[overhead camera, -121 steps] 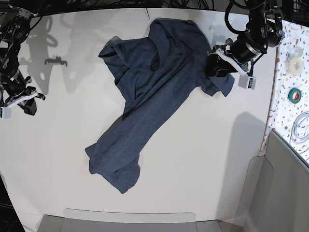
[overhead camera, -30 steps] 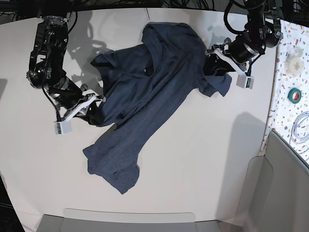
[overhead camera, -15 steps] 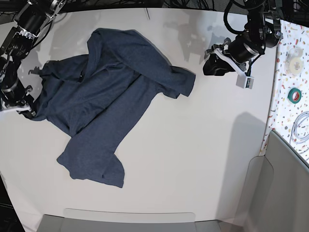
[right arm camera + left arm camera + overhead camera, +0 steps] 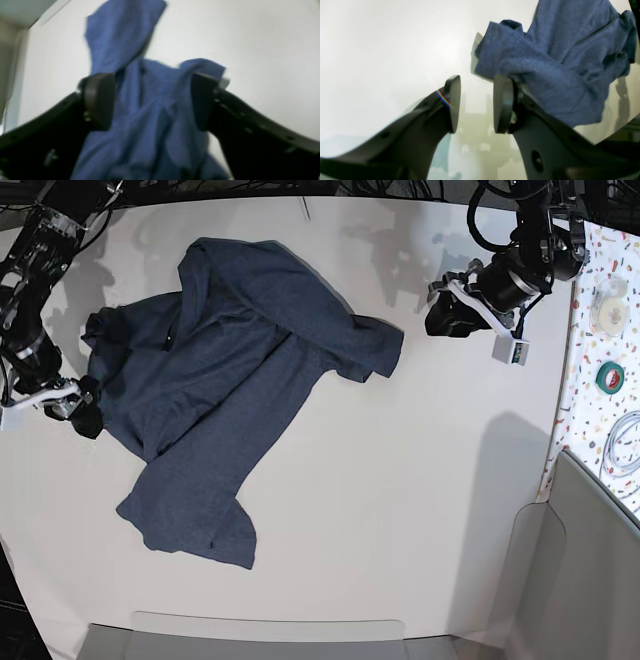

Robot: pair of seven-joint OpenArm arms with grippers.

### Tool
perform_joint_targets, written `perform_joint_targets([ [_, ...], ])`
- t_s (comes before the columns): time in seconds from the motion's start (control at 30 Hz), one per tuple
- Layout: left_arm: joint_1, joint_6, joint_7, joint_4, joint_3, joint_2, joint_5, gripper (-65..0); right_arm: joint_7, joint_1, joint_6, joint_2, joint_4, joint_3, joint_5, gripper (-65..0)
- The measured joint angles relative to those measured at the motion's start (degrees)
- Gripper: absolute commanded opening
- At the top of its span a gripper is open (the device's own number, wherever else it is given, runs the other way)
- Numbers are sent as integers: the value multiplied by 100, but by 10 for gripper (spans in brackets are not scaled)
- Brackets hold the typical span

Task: Layout the t-shirt on the table in an organized manner, then fold the t-shirt properly
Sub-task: 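Grasp the shirt edge again with the right gripper and pull it outward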

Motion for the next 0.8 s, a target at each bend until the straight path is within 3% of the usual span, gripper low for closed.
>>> perform_joint_targets([
  [0.27, 4, 15, -17, -2, 4, 17, 17, -451, -2, -1290, -26, -940, 682, 162, 826, -142],
  [0.47, 11, 15, 26, -2, 7, 11, 13, -451, -22, -1843, -42, -1576, 1213, -579, 175, -142],
  [0.6, 11, 13, 26, -4, 7, 0, 13, -451, 17, -1947, -52, -1729, 1333, -957, -535, -142],
  [0.8, 11, 15, 28, -4, 7, -61, 13, -451, -2, -2002, -59, -2092, 1327, -1099, -1123, -142],
])
